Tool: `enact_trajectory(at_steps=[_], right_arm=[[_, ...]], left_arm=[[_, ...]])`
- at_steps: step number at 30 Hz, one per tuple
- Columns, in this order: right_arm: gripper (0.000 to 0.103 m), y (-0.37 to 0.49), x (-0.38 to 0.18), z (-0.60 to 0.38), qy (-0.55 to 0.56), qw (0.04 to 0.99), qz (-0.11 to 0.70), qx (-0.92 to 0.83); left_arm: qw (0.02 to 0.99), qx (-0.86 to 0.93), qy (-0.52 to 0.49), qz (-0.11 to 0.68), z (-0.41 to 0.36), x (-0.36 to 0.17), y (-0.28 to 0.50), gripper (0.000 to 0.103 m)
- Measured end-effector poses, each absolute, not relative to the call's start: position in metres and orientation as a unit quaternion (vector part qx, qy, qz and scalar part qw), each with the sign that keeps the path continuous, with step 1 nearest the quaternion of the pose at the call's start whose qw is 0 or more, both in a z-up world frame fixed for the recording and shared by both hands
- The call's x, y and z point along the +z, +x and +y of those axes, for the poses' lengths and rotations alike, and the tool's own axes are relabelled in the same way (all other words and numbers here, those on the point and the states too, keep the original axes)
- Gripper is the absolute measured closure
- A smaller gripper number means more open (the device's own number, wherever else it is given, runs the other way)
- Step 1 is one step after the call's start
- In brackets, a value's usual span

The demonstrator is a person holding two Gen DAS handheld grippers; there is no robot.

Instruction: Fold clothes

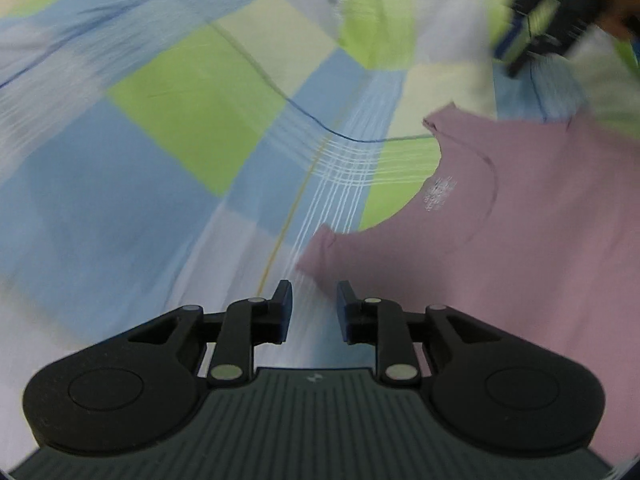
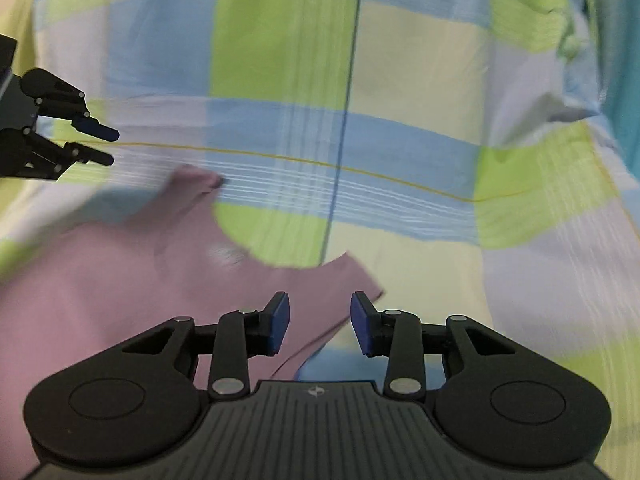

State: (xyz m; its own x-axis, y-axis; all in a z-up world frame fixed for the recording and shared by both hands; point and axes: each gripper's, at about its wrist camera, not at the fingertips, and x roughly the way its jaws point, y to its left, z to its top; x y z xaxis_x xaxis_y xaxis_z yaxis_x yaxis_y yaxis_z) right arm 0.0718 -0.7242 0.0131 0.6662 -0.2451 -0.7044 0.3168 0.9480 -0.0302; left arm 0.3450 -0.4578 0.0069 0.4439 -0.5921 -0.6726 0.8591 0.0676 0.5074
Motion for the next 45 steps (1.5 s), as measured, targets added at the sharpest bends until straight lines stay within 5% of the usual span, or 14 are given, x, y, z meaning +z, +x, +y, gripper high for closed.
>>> enact_trajectory(at_steps=[9, 19, 25, 27, 38, 45], right_arm=[[0.06, 0.113, -0.04, -0.782, 0.043, 0.91, 0.383, -0.152], [0.051, 0.114, -0.058, -0.798, 0.093, 0.92, 0.362, -0.114], [0.089, 0.11, -0.057, -0.799, 0.115, 0.919, 0.361, -0.107], [0.101, 0.108, -0.054, -0.795, 0.108, 0.92, 0.359, -0.113], [0.102, 0.082, 0.006, -0.738, 0.031, 0.938, 0.32, -0.126], [0.102, 0.02, 0.069, -0.627, -0.058, 0.948, 0.296, -0.1]], left_arm=[[0.677, -0.527, 0.495, 0.135, -0.515, -0.058, 0.387, 0.073], [0.667, -0.531, 0.502, 0.145, -0.535, -0.07, 0.401, 0.073], [0.643, -0.54, 0.513, 0.177, -0.544, -0.066, 0.403, 0.088], [0.643, -0.539, 0.513, 0.181, -0.544, -0.068, 0.402, 0.1], [0.691, -0.517, 0.493, 0.112, -0.506, -0.02, 0.371, 0.101], [0.703, -0.528, 0.472, 0.062, -0.425, 0.036, 0.28, 0.101]])
